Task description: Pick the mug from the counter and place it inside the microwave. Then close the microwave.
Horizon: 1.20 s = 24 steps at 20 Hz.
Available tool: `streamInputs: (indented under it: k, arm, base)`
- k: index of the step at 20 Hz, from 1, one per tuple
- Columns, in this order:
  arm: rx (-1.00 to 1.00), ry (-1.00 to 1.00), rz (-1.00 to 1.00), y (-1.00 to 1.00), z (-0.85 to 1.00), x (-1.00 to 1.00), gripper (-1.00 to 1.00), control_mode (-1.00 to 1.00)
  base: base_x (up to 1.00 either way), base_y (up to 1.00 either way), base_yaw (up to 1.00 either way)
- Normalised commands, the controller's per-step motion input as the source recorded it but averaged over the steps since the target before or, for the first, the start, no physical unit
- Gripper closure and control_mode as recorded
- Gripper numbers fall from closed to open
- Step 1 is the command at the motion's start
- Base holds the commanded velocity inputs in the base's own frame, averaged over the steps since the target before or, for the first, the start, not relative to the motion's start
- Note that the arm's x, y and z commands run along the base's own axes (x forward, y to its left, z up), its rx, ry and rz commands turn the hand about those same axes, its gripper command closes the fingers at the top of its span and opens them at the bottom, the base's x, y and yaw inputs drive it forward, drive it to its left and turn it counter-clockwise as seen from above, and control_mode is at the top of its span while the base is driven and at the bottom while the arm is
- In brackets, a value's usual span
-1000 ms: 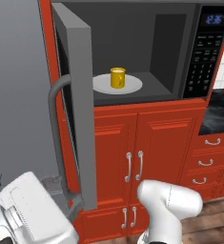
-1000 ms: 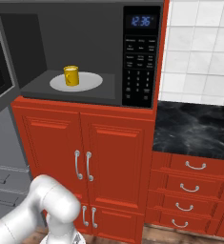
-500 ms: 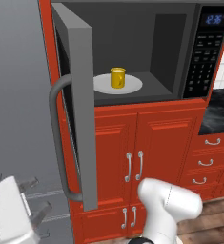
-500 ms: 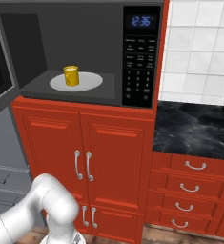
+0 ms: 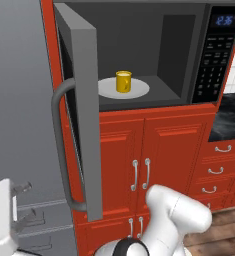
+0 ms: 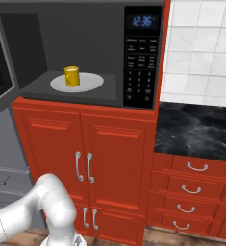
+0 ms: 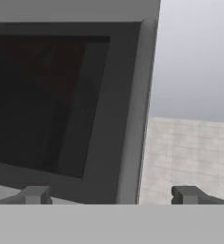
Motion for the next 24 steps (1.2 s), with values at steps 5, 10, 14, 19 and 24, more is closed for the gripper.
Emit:
streamInputs:
  k: [5,10,14,19,24]
  arm:
    - [0.00,-0.01,-0.03,-0.07,0.04,0.13,-1.00,-1.00]
    - [0.00,0.04,0.13,-0.21,0.00,0.14,-1.00,-1.00]
    - [0.00,0.04,0.21,-0.09,0.00,0.04,-1.00,-1.00]
    - [0.00,0.00,0.16,-0.43,0.00,-0.01,-1.00,-1.00]
    - [0.00,0.00,0.05,-0.65,0.09,0.00,-1.00,-1.00]
  base:
    - [0.00,0.00,0.00]
    - [0.00,0.00,0.00]
    - [0.00,0.00,0.00]
    - [0.00,0.00,0.00]
    - [0.00,0.00,0.00]
